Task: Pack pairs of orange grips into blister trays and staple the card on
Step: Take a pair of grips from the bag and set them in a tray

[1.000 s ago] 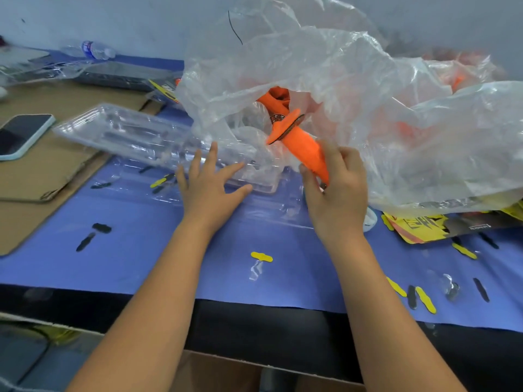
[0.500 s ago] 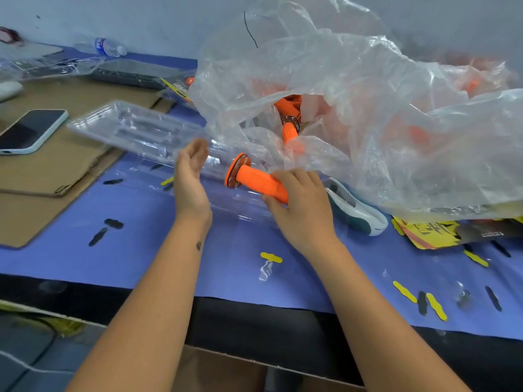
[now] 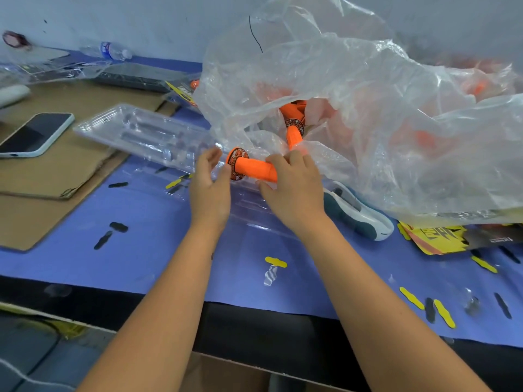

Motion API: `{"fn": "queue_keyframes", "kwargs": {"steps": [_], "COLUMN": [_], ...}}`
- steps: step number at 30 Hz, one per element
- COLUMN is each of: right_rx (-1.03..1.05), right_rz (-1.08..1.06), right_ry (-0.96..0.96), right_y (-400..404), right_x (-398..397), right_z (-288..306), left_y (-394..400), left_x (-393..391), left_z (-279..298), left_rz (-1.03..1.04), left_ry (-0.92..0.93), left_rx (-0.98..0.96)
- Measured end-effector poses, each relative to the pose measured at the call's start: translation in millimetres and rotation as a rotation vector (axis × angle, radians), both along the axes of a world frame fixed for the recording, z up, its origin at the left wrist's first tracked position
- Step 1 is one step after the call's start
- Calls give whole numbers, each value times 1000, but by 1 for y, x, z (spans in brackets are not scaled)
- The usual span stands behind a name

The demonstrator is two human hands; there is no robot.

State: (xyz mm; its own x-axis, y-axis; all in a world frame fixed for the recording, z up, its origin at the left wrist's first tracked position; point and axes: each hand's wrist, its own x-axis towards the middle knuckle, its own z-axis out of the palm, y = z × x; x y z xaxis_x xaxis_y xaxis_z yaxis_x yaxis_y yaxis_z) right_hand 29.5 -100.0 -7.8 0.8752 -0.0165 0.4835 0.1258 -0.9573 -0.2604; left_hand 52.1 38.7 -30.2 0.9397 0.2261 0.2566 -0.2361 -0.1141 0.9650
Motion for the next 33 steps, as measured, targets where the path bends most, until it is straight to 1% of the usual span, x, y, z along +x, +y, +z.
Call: {"fn": "queue_keyframes", "kwargs": {"steps": [3, 5, 8, 11, 15, 22, 27, 33], "right_rx": [-22, -22, 59, 174, 271, 282, 296, 319], "right_rz": [-67, -100, -75, 3, 81, 99, 115, 141], "right_ry": [-86, -88, -41, 28, 70, 38, -1, -56], "right_y": [0, -4, -12, -18, -23, -27, -27, -28], "right_x": [-4, -5, -4, -1, 4, 6, 6, 5], "right_z": [-2, -3, -2, -1, 0, -1, -2, -4], "left_y": [0, 0, 0, -1, 1, -1, 2, 3], "left_x": [-1, 0, 0, -1, -3, -3, 1, 3], "left_z": [-2, -2, -4, -6, -2, -1, -2, -1], "left_rz": [67, 142, 230, 301, 389, 415, 394, 398], "left_ry": [-70, -86, -23, -4, -7, -19, 0, -20], "left_rx": [292, 446, 621, 744, 824, 882, 782, 764]}}
